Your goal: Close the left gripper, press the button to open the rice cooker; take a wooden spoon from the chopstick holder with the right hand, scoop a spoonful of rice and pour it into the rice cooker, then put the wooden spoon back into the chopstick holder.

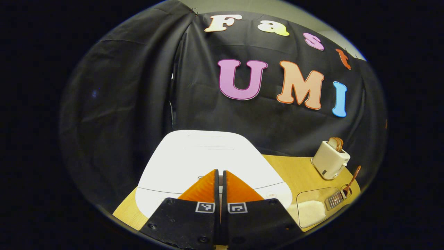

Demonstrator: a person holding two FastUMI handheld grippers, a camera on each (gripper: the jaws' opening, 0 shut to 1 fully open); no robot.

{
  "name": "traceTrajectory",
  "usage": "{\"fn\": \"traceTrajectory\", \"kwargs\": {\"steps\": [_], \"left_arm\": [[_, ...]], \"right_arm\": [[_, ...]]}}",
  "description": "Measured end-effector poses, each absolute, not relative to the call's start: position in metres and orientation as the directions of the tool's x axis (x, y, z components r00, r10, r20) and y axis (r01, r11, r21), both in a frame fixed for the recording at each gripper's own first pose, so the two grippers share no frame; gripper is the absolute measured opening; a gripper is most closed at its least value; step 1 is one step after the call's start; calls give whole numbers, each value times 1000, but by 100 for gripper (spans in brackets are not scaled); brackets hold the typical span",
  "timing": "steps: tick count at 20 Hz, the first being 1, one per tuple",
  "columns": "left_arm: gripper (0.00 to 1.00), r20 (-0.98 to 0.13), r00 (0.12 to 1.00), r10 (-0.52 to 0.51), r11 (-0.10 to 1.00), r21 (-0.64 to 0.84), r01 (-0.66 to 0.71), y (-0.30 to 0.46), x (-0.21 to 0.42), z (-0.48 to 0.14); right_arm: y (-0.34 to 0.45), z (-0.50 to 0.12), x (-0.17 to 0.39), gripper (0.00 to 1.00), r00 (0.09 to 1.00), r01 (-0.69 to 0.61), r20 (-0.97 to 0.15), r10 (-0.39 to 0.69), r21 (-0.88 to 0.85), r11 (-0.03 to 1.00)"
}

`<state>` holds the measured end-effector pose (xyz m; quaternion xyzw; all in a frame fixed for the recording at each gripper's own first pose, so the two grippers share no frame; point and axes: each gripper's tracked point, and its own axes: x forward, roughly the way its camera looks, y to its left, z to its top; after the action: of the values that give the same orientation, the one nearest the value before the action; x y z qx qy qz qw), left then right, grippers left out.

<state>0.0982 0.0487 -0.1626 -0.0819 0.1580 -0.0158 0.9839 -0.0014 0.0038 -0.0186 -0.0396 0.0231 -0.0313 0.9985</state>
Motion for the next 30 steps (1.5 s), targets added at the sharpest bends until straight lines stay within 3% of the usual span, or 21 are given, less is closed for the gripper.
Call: {"fn": "traceTrajectory", "kwargs": {"steps": [6,7,8,11,14,15,24,30], "left_arm": [[0,-184,983,-21,998,-69,9,48,103,-108],[5,-157,987,-31,997,-68,21,47,103,-97],[11,-137,990,-46,996,-78,35,43,103,-87],[60,-68,996,-60,996,-69,55,35,95,-55],[87,-4,996,-86,995,-45,85,23,84,-28],[90,12,996,-94,995,-37,94,19,80,-21],[93,61,989,-137,988,-62,141,-15,38,13],[93,41,994,-102,993,-47,104,-10,24,15]], "right_arm": [[-15,-16,-6,96,996,78,-31,-80,-67,995],[-18,-17,-5,96,996,83,-29,-85,-64,995],[-22,-17,-5,96,996,87,-30,-89,-62,994],[-32,-19,0,96,995,94,-32,-95,-52,994],[-40,-23,5,96,995,96,-32,-97,-54,994],[-44,-27,8,96,995,95,-36,-97,-53,994],[-82,-75,42,96,988,101,-114,-104,-34,994],[-106,-137,71,99,961,116,-255,-105,26,993]]}}
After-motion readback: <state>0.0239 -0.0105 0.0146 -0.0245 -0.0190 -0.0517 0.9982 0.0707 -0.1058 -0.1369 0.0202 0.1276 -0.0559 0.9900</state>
